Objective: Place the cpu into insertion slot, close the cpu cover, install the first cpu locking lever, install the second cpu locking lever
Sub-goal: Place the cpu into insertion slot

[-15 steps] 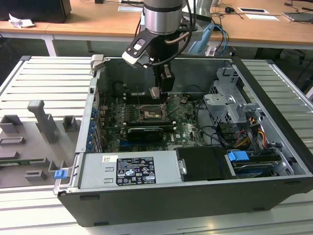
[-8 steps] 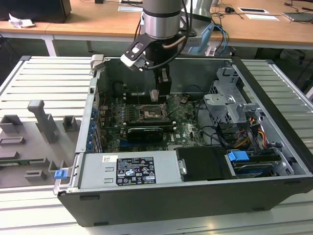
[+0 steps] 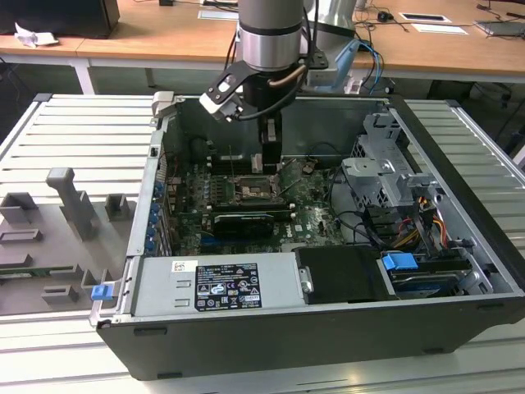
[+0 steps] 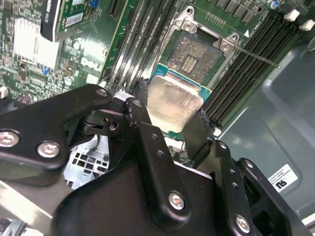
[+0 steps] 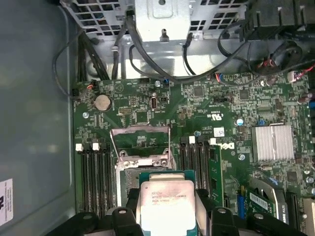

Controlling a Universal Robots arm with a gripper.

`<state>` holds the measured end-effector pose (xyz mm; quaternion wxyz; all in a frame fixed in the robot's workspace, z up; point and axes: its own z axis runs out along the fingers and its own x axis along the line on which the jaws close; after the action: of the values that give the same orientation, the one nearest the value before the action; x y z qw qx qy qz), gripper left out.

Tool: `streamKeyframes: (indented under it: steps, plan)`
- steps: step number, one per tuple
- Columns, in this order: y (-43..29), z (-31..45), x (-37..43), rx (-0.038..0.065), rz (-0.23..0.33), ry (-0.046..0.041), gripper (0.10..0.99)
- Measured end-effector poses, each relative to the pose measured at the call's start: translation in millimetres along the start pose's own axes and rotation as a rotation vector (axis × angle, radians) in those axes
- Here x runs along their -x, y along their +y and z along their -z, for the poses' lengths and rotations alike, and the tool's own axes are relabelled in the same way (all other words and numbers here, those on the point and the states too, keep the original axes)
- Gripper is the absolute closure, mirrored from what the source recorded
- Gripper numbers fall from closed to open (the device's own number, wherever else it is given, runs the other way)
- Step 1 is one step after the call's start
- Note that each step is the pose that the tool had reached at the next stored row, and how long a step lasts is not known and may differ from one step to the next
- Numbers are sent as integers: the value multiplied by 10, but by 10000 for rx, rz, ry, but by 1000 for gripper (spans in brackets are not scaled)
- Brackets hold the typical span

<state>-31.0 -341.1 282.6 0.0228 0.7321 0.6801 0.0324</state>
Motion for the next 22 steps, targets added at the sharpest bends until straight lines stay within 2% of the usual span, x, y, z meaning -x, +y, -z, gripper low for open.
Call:
streamKeyframes:
  steps: [11, 13, 16, 20, 22]
  plan:
    - [-5, -40, -1, 6, -289, -20, 557]
    - [-8, -60, -1, 11, -578, -43, 557]
    - [-38, -115, -9, 13, -692, -52, 557]
    - [-77, -192, -9, 8, -392, -30, 557]
    - [-84, -248, -10, -1, 111, 10, 557]
